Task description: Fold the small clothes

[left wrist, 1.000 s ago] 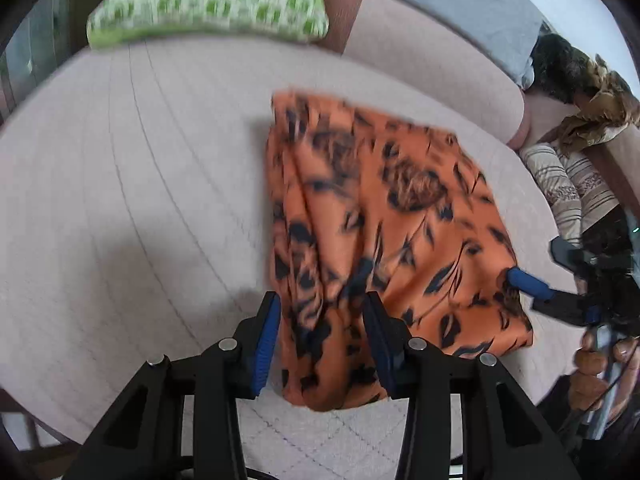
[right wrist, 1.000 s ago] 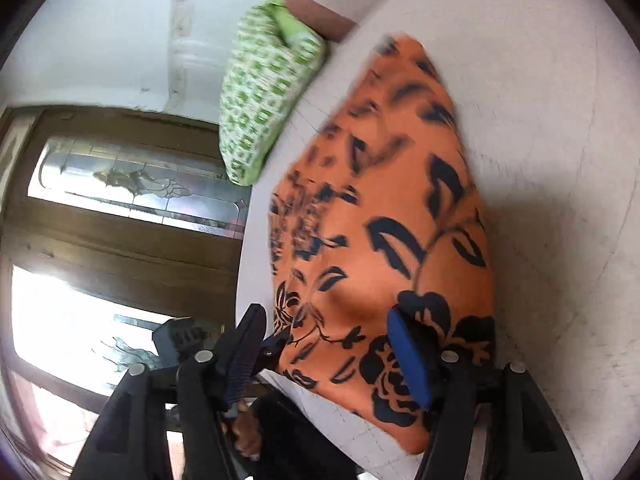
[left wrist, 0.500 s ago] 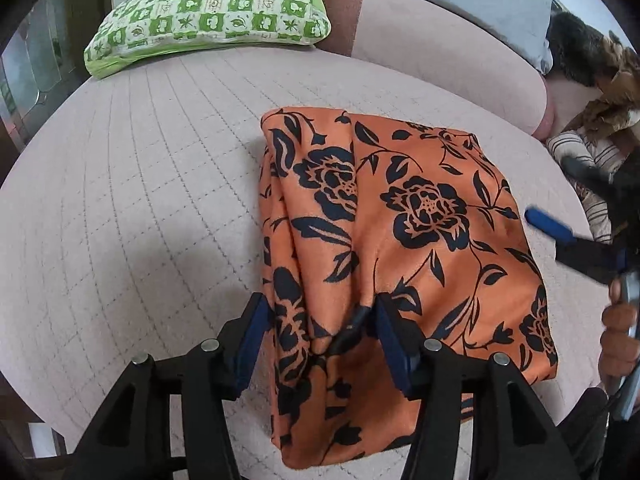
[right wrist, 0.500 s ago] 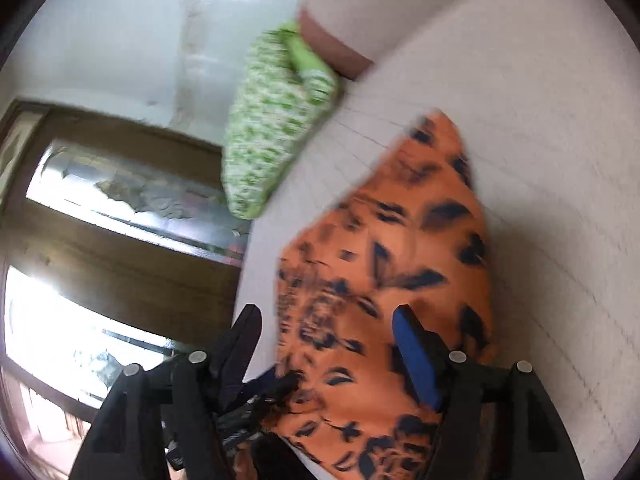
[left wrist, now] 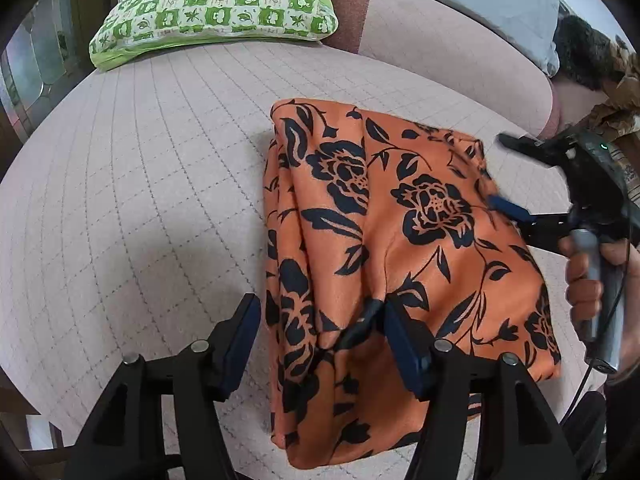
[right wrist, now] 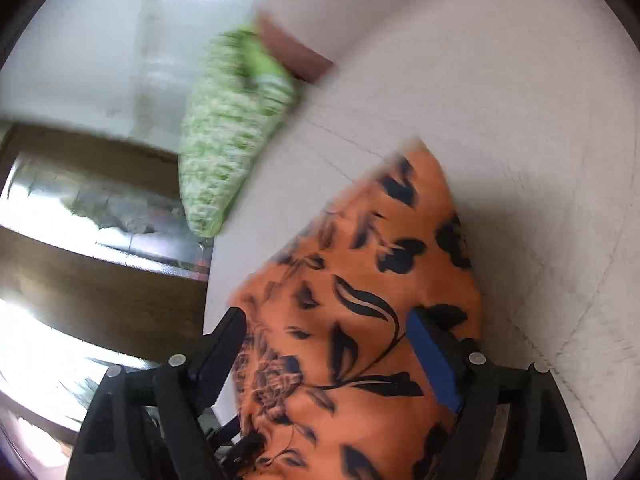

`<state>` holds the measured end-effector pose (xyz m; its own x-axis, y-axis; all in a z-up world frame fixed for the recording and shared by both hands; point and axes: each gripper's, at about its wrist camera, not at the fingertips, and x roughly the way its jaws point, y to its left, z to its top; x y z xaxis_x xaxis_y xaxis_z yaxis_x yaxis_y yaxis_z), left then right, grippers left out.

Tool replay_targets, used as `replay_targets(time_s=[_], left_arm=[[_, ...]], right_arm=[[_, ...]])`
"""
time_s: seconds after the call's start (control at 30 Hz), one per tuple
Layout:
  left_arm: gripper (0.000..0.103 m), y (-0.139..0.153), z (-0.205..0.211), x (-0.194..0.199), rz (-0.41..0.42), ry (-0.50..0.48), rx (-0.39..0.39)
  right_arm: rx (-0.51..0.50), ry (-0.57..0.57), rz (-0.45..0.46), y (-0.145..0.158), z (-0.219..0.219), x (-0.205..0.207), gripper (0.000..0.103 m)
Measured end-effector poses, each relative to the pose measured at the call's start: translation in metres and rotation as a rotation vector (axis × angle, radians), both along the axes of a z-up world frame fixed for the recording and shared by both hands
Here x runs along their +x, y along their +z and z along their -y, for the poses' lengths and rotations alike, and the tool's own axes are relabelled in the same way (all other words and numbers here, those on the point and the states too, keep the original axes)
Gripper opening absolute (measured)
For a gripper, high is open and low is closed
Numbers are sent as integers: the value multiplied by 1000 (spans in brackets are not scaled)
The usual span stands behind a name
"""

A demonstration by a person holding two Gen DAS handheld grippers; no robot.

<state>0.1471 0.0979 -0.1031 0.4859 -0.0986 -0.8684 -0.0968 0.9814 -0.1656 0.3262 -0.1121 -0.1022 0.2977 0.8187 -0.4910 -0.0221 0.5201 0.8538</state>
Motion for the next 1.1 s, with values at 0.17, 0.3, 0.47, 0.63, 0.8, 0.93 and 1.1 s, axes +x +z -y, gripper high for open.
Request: replay_targets(time_s=[0.17,0.3,0.47,0.63,0.8,0.93,1.1], left_arm=[[64,5,2,-6,2,-6,12],[64,21,-8,-22,53,0,-41],[81,20,-49,-27,98,91,-256],[81,1,-56,-1,78,63,-296],[81,-24,-47,19,35,30,-296],[76,-23,-42,21,47,15,-258],[76,-14,-40,18,43,29,-220]], right_arm=[[-55,43,99,41,8,-39,84],[-88,37,130,47,32,-79,84],[-171,52,106,23,52,-98,84],[-158,75,80,7,36,-78,84],[-187,99,18,-13,12,-61,85],[-231,129,26,-12,1,-59,69],[-252,103,37,-9,5,-64,70]])
